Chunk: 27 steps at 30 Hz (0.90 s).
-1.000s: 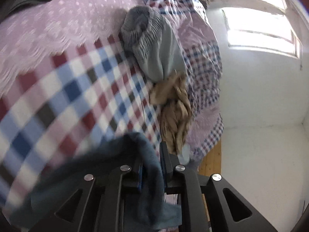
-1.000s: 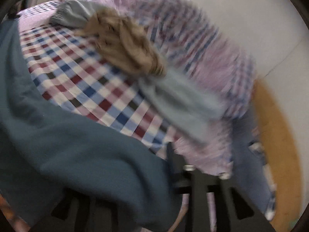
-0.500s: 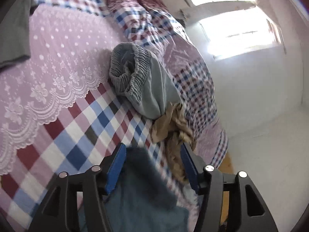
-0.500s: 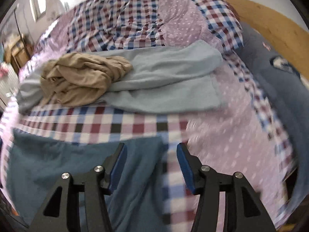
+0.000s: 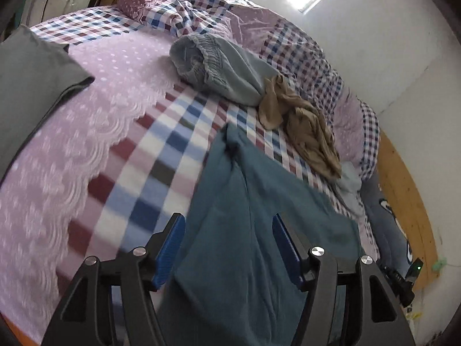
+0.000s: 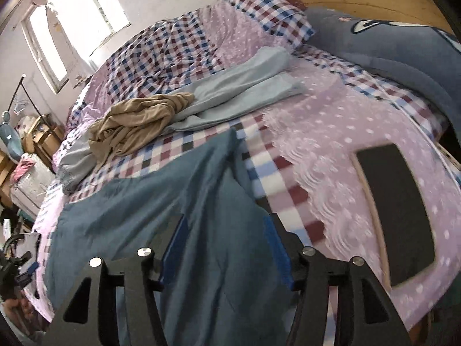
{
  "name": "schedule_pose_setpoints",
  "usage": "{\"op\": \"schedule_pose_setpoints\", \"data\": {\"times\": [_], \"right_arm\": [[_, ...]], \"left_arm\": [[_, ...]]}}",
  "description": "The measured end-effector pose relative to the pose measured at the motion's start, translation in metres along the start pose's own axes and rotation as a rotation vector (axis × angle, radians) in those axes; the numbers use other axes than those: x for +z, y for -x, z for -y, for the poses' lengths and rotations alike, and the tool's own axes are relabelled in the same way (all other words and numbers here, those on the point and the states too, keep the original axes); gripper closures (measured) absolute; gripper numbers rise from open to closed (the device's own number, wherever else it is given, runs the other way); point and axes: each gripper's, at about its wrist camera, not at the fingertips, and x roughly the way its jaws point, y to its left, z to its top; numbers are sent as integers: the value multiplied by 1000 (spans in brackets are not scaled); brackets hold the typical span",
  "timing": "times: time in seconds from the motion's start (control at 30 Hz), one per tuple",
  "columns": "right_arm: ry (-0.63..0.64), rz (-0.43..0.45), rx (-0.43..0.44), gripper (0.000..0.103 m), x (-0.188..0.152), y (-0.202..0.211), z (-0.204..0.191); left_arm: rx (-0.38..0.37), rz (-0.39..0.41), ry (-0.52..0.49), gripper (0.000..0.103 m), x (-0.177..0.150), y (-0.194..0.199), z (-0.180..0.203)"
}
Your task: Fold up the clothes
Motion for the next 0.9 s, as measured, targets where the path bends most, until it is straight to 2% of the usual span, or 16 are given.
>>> {"op": "schedule_pose_setpoints", "data": {"times": [0.13,0.23,0.33,0.47,0.53,0.6,0.7,0.83,0.9], "right_arm": [[53,-2,-62,42,-22,5,1],[28,-4,-33,42,-29,12,10],[-82,57,-3,39,-29,33,35],[-255,115,-32,37,-28,51,79],[-366,113,-3,37,-34,52,101],[-411,92,50,37,-37,47,108],[-372,53,98,37,-36,37,99],[-300,16,106,38,-36,29,82],[-279,8,120,40,-38,29,79]], "left_arm": [[48,21,5,36,-15,17,-1],[84,5,7,36,-23,21,-3],[119,-14,-12,36,-31,23,-5],[133,-39,-17,36,-34,21,-12],[135,-56,-5,36,-36,20,-16],[134,-71,-14,36,-38,17,-15],[136,-99,-37,36,-41,10,-10],[139,-129,-65,37,-46,1,-3],[142,-144,-71,42,-47,-3,-2]]}}
